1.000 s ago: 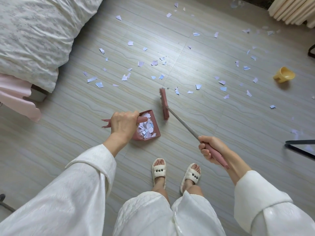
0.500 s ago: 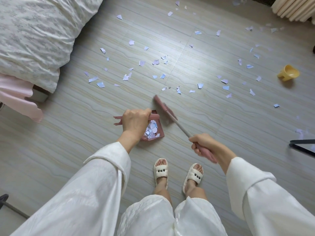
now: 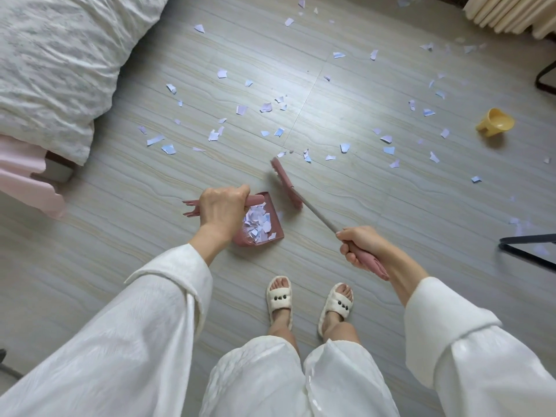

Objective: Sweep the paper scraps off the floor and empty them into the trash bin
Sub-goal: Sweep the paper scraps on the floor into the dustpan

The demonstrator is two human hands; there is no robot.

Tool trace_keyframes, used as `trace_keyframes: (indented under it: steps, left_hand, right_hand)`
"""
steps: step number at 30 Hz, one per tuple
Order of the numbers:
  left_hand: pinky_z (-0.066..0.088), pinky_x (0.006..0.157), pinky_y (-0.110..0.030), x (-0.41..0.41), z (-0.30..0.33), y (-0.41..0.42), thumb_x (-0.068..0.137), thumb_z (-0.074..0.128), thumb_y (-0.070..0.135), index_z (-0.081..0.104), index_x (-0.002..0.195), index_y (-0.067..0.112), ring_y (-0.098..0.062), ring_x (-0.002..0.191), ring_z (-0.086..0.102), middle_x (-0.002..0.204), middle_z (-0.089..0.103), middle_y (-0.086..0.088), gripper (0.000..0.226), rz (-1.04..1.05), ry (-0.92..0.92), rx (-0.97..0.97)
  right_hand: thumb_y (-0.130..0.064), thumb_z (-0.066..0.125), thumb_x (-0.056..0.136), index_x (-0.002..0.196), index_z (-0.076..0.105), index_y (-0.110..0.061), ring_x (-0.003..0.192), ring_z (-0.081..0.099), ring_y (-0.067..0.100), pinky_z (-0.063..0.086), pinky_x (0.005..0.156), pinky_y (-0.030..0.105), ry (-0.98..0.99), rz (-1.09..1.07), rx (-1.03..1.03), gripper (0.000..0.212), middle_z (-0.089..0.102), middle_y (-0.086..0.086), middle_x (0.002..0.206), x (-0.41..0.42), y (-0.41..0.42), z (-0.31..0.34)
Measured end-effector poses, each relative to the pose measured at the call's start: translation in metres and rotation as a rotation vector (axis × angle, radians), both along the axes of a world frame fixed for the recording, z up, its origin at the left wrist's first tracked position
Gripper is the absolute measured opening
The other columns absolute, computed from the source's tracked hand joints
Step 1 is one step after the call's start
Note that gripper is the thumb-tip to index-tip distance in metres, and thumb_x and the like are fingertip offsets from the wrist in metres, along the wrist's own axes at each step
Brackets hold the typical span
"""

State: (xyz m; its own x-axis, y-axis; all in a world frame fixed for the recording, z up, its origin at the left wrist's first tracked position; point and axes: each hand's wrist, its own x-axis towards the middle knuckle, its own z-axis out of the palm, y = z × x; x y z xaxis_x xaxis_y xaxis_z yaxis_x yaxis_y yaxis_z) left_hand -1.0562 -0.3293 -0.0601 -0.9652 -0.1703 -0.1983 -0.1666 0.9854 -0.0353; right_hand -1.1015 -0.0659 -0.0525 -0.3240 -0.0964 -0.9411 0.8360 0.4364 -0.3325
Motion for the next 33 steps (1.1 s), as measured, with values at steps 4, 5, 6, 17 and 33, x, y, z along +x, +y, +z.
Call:
trace_keyframes:
  steps: [4, 5, 6, 17, 33]
  left_hand:
    - [0.028, 0.060, -0.030, 0.012, 0.003, -0.009, 0.089, 0.053, 0.019, 0.059, 0.088, 0.014, -0.031, 0.080, 0.062, 0.085, 0.067, -0.010, 0.008, 0.029, -0.028, -0.020]
    - [0.028, 0.060, -0.031, 0.015, 0.005, -0.013, 0.088, 0.053, 0.017, 0.059, 0.088, 0.013, -0.031, 0.080, 0.062, 0.085, 0.067, -0.010, 0.007, 0.038, -0.034, -0.024]
    - [0.029, 0.060, -0.031, 0.017, 0.006, -0.016, 0.088, 0.053, 0.016, 0.058, 0.087, 0.013, -0.031, 0.081, 0.062, 0.085, 0.067, -0.010, 0.006, 0.049, -0.039, -0.032]
    - [0.028, 0.062, -0.031, 0.033, 0.026, -0.020, 0.090, 0.050, 0.017, 0.057, 0.088, 0.014, -0.029, 0.081, 0.062, 0.085, 0.067, -0.009, 0.008, -0.101, -0.108, -0.102]
    - [0.026, 0.075, -0.035, 0.032, -0.002, -0.002, 0.088, 0.050, 0.016, 0.055, 0.080, 0.020, -0.025, 0.085, 0.054, 0.083, 0.063, -0.003, 0.010, 0.087, -0.045, -0.116]
  right_hand:
    - [-0.017, 0.043, 0.099, 0.079, 0.042, -0.016, 0.024, 0.037, 0.005, 0.028, 0.028, 0.008, -0.087, -0.112, -0.053, 0.020, 0.039, 0.001, 0.060, 0.012, 0.000, -0.006]
    - [-0.017, 0.043, 0.099, 0.080, 0.042, -0.015, 0.024, 0.036, 0.004, 0.028, 0.028, 0.008, -0.084, -0.109, -0.056, 0.019, 0.039, 0.001, 0.061, 0.015, -0.001, -0.005]
    - [-0.017, 0.043, 0.099, 0.081, 0.042, -0.015, 0.023, 0.037, 0.004, 0.028, 0.028, 0.008, -0.078, -0.100, -0.054, 0.019, 0.039, 0.002, 0.061, 0.017, -0.002, -0.005]
    - [-0.009, 0.048, 0.095, 0.075, 0.046, -0.009, 0.022, 0.039, 0.009, 0.030, 0.030, 0.010, 0.055, -0.026, 0.057, 0.020, 0.044, 0.009, 0.058, 0.025, -0.006, 0.008]
    - [-0.005, 0.047, 0.095, 0.093, 0.048, -0.002, 0.024, 0.040, 0.009, 0.032, 0.030, 0.011, 0.062, 0.243, 0.056, 0.003, 0.046, 0.007, 0.053, 0.009, -0.009, -0.011]
